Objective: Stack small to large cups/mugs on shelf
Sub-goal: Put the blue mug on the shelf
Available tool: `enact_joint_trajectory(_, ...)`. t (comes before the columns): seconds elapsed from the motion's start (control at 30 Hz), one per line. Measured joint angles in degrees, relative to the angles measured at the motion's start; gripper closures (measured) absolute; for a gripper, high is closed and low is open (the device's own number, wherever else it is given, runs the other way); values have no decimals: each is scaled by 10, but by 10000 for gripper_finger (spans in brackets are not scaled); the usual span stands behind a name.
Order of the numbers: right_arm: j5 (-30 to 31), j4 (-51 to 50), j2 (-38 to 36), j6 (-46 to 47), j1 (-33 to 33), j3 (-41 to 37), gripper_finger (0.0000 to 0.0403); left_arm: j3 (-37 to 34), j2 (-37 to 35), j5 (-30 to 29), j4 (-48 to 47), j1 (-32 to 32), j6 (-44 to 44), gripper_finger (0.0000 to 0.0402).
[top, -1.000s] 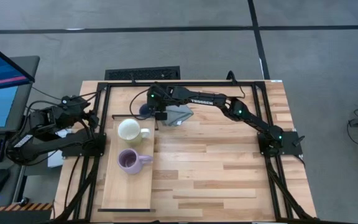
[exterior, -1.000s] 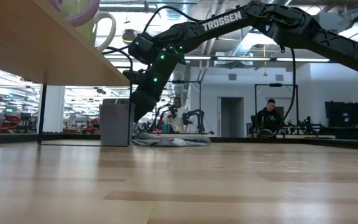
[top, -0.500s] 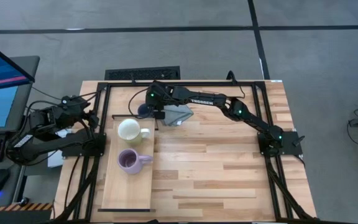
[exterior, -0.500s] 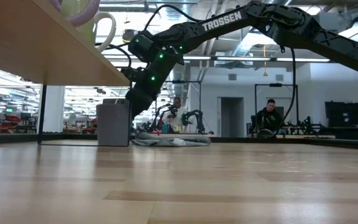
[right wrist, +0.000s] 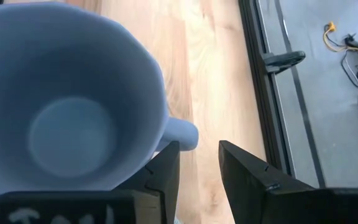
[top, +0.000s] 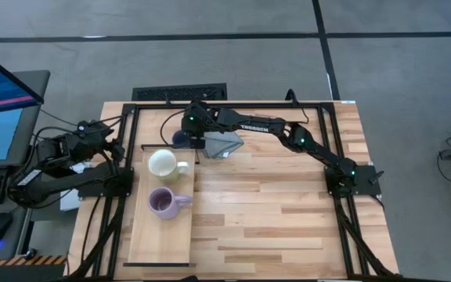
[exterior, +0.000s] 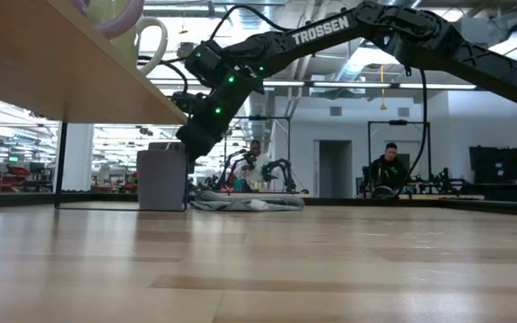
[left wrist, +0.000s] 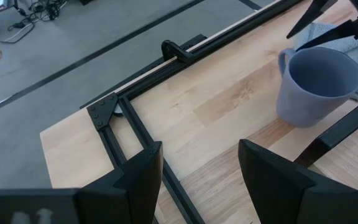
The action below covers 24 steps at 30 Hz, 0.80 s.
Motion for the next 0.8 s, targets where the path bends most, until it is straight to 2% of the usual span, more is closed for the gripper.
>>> enact_joint_trajectory(0.53, 1, 12, 0, 0, 0, 0, 269, 0, 0, 0, 0, 0, 0, 199)
enact_joint_trajectory(0.8, 43, -35, -6, -10, 0, 5, 269, 0, 0, 0, 0, 0, 0, 199)
